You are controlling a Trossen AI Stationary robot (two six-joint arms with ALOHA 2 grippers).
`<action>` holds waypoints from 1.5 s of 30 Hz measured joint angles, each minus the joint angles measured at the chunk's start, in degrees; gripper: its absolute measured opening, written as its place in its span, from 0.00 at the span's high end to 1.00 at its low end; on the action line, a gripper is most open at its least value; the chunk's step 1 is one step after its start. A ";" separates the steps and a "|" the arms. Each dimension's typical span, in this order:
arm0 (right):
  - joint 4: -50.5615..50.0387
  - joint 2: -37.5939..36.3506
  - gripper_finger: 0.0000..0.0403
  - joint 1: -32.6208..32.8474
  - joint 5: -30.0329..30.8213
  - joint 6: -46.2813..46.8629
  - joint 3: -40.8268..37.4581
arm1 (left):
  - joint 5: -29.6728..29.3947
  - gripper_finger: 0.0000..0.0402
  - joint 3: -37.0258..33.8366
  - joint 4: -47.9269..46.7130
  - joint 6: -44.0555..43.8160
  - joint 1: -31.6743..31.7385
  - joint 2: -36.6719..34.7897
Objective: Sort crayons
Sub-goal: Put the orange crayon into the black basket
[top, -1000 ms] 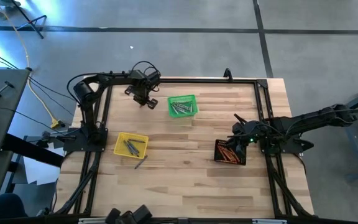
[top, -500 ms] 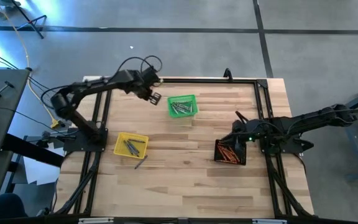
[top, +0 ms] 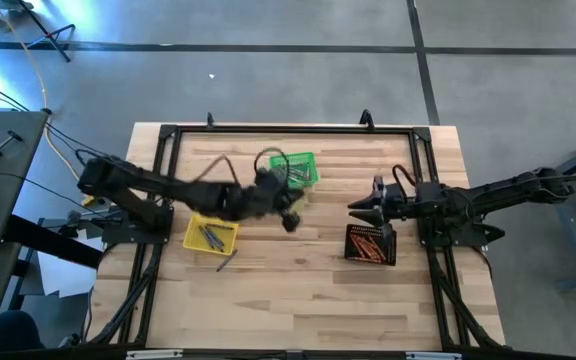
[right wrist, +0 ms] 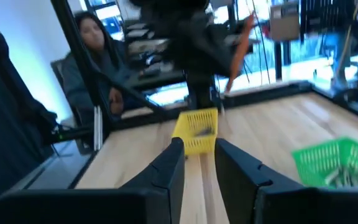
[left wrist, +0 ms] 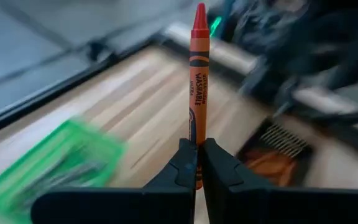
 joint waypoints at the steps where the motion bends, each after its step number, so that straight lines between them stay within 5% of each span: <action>1: 1.02 -0.01 0.79 0.00 0.00 -0.48 -0.01 | -1.48 1.00 0.02 3.56 0.50 -1.68 0.93; 11: 11.97 3.06 0.67 0.63 -2.26 0.72 -0.01 | -3.57 1.00 0.02 30.75 7.03 -8.16 12.47; 24: 17.48 5.17 0.57 0.98 -0.82 2.78 -0.01 | -5.12 1.00 0.02 34.11 8.39 -7.95 13.84; 39: 33.17 19.31 0.57 0.90 10.67 5.30 -0.01 | -5.12 1.00 0.04 34.48 8.50 -7.60 13.84; 45: 35.15 25.26 0.57 0.90 10.09 4.82 3.65 | -5.14 1.00 0.08 34.55 9.50 -7.60 13.84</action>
